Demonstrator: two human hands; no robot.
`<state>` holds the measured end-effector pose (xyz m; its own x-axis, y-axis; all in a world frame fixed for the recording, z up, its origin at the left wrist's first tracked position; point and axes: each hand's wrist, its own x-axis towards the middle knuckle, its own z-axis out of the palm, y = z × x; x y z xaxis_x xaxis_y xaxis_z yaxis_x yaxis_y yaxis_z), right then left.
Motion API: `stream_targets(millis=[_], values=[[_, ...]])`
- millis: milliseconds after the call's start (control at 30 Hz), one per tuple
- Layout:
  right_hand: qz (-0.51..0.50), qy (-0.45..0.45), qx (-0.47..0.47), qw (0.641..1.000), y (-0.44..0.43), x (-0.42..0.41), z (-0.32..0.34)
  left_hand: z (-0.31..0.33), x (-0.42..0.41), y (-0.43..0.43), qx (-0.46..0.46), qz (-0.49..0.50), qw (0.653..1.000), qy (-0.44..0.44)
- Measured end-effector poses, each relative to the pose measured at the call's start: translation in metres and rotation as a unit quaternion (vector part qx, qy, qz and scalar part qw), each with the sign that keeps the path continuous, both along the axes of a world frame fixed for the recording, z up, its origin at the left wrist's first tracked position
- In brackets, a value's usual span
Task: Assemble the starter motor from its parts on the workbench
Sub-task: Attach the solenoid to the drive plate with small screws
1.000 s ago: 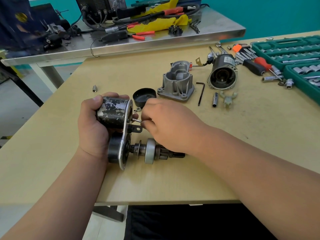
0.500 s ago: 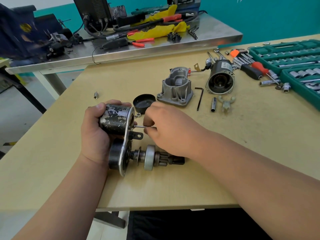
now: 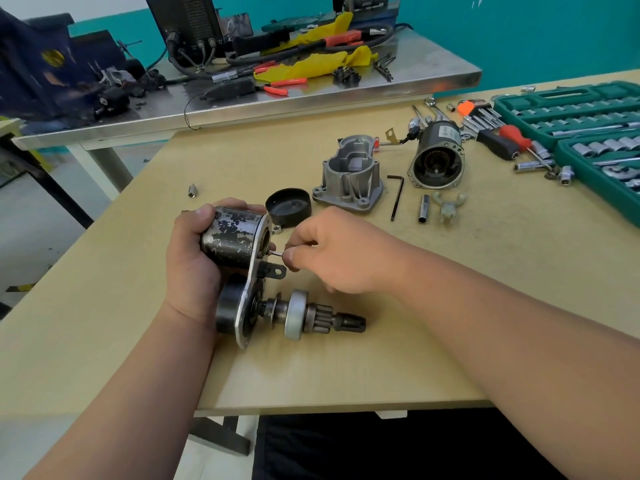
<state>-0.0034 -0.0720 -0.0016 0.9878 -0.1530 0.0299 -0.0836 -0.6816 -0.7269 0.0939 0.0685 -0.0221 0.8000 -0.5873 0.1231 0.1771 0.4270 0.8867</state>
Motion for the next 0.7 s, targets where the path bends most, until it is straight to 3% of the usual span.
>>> stream_targets(millis=[233, 433, 567, 667, 700], values=[[0.011, 0.021, -0.029, 0.999, -0.024, -0.007, 0.007, 0.009, -0.010, -0.014, 0.083, 0.070, 0.994, -0.008], [-0.078, -0.077, -0.004, 0.994, -0.062, -0.029, 0.030, 0.017, -0.022, -0.048, -0.004, 0.099, 0.994, -0.051], [-0.073, -0.097, -0.020, 0.992, -0.072, -0.043, 0.022, 0.027, -0.031, -0.030, 0.076, 0.073, 0.976, -0.189], [-0.083, -0.081, -0.189, 0.975, -0.082, -0.050, 0.012, 0.049, -0.045, -0.004, 0.165, 0.057, 0.915, -0.365], [-0.085, -0.071, -0.230, 0.967, -0.084, -0.052, 0.009, 0.058, -0.051, 0.004, 0.200, 0.052, 0.878, -0.432]])
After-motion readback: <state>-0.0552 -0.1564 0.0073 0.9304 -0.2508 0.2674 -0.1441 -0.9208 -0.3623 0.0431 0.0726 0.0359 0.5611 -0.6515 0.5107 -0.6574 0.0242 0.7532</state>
